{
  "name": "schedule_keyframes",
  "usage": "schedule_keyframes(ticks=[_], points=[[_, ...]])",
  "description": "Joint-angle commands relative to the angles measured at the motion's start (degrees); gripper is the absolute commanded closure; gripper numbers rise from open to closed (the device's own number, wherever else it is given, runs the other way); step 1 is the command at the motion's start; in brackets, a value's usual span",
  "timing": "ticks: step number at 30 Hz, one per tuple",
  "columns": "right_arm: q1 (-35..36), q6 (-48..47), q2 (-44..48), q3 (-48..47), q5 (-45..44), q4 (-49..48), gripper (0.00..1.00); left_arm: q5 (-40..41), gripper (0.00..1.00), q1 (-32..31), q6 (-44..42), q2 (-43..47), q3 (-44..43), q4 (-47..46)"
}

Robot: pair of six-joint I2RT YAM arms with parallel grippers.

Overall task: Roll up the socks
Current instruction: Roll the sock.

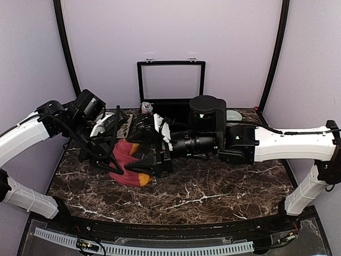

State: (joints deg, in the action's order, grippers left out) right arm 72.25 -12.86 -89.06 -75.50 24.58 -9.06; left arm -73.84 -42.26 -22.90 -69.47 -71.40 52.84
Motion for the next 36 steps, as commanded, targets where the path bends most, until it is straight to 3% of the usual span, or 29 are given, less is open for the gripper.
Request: schedule_keyframes(ticks=[1, 7, 10, 14, 19, 23, 25, 27, 32, 36], points=[[-0.53, -1.77, -1.38, -3.76, 0.08, -1.64, 0.33, -2.87, 1.0, 0.23, -0.51, 0.87, 0.72, 0.34], [-1.14, -2.79, -3.64, -5.18, 2.12, -0.93, 0.32, -5.35, 1.0, 0.16, -1.52, 1.08, 1.0, 1.92], [-2.61, -1.98, -4.13, -5.86, 8.59, -0.99, 0.33, -6.3, 1.0, 0.12, -1.22, 1.17, 0.94, 2.02], [-3.89, -0.01, -6.25, -9.29, 16.44, 2.37, 0.47, -6.19, 1.0, 0.16, -0.17, 1.43, 0.55, 1.05], [-4.15, 1.44, -8.17, -11.9, 20.28, 8.41, 0.63, -6.13, 1.0, 0.18, 0.37, 1.54, -1.44, 1.06], [-4.2, 2.62, -8.93, -13.21, 20.86, 11.0, 0.99, -6.18, 1.0, 0.23, 0.88, 1.35, -2.28, 0.62], [-4.22, 3.49, -8.75, -13.2, 18.81, 12.23, 1.0, -4.83, 1.0, 0.18, 0.91, 1.43, -3.14, 0.36], [-4.18, 4.84, -7.49, -11.85, 15.05, 12.45, 1.0, 1.81, 0.99, 0.24, 0.55, 1.84, -4.56, -0.52], [-4.06, 9.48, -3.61, -5.62, -2.82, 10.37, 1.0, 25.03, 0.67, 0.23, -4.56, 3.28, -8.22, -3.07], [-3.41, 13.66, -3.51, -4.02, -16.42, 9.53, 1.0, 30.16, 0.43, 0.2, -7.7, 3.76, -11.01, -2.16]])
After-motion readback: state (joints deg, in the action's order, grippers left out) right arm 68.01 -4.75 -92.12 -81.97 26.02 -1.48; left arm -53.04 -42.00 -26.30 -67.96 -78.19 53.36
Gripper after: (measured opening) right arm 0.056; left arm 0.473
